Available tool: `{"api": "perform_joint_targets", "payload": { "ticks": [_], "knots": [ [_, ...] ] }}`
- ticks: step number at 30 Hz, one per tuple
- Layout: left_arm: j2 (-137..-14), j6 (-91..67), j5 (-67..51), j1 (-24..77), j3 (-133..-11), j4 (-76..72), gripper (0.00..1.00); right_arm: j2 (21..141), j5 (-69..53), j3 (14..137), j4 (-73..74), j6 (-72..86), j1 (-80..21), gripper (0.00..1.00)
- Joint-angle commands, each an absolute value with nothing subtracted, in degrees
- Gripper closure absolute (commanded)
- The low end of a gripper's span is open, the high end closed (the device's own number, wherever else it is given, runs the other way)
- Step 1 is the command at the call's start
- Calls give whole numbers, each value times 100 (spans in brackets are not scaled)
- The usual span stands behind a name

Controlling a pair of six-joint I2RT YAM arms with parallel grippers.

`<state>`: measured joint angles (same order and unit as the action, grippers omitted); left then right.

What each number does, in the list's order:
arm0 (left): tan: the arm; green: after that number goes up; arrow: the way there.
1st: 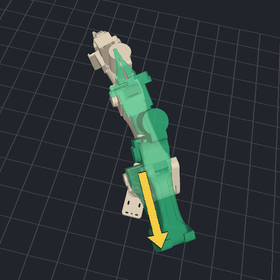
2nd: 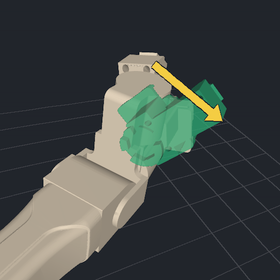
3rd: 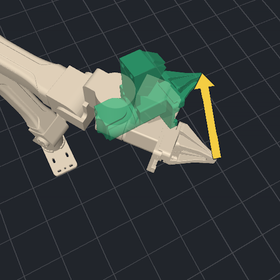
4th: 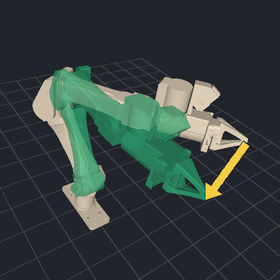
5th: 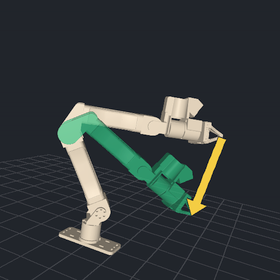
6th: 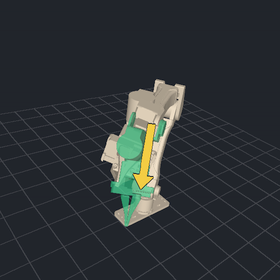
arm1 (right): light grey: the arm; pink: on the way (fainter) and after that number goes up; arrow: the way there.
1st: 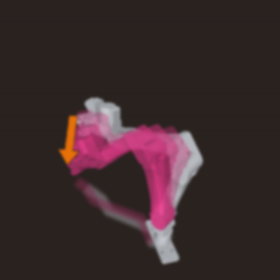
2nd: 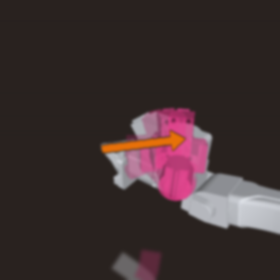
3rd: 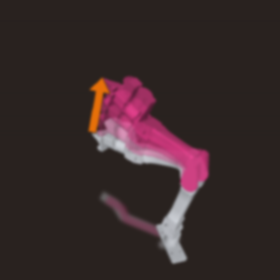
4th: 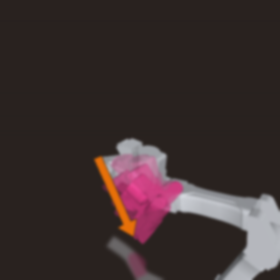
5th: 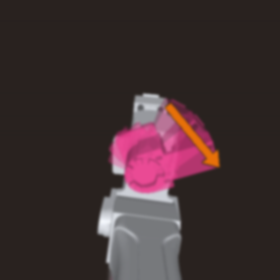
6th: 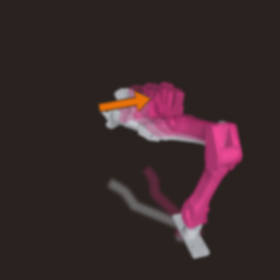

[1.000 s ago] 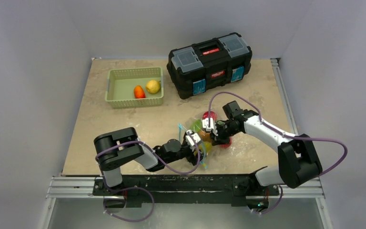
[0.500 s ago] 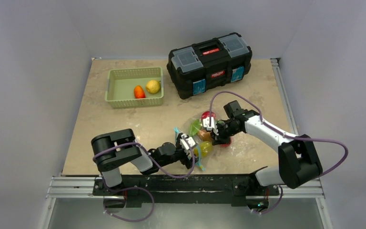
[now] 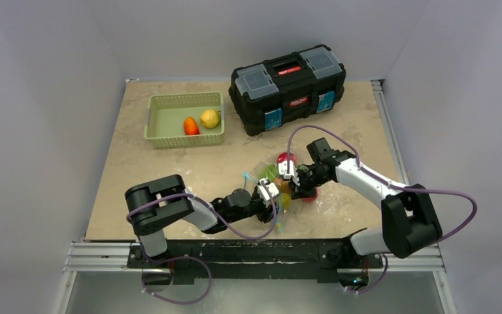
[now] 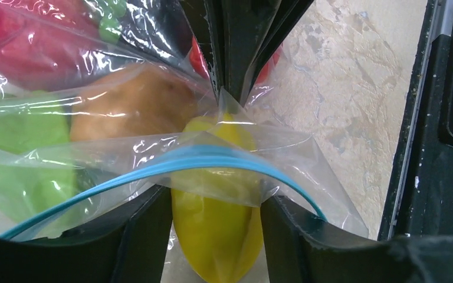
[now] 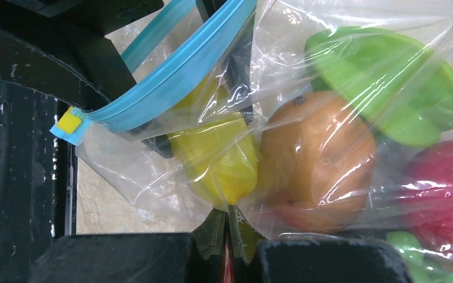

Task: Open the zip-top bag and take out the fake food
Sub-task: Pick up the fake fruit from the zipper food storage bag.

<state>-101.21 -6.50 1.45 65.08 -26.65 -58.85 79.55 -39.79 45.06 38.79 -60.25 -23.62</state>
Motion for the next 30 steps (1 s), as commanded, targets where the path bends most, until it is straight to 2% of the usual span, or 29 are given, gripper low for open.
{"api": "perform_joint_targets", "payload": {
  "ticks": [1, 3, 4, 6, 8, 16, 20, 27, 30],
  "knots": [
    [-9977, -693, 26, 6530, -2917, -5748, 49, 7971, -4222, 4669, 4013, -6086, -2417, 100],
    [-10010, -695, 26, 6524, -2905, -5791, 55, 7945, -4235, 4668, 4017, -6076, -2417, 100],
    [-10011, -697, 26, 6521, -2887, -5795, 63, 7925, -4221, 4671, 4017, -6078, -2417, 100],
    [-9962, -699, 93, 6511, -2800, -5791, 84, 7901, -4164, 4663, 3981, -6054, -2409, 100],
    [-9828, -691, 230, 6513, -2634, -5800, 95, 7868, -4080, 4638, 3885, -5976, -2414, 100],
    [-9066, -450, 518, 6472, -2145, -5062, 96, 7857, -3888, 4636, 3661, -5742, -2404, 100],
    [-8933, -338, 562, 6469, -2168, -4723, 93, 7864, -3854, 4623, 3680, -5753, -2408, 100],
    [-9036, -357, 295, 6447, -2337, -4657, 49, 7884, -3888, 4623, 3709, -5781, -2405, 100],
    [-9127, -399, 202, 6417, -2394, -4616, 38, 7887, -3906, 4623, 3722, -5797, -2407, 100]
  ]
}}
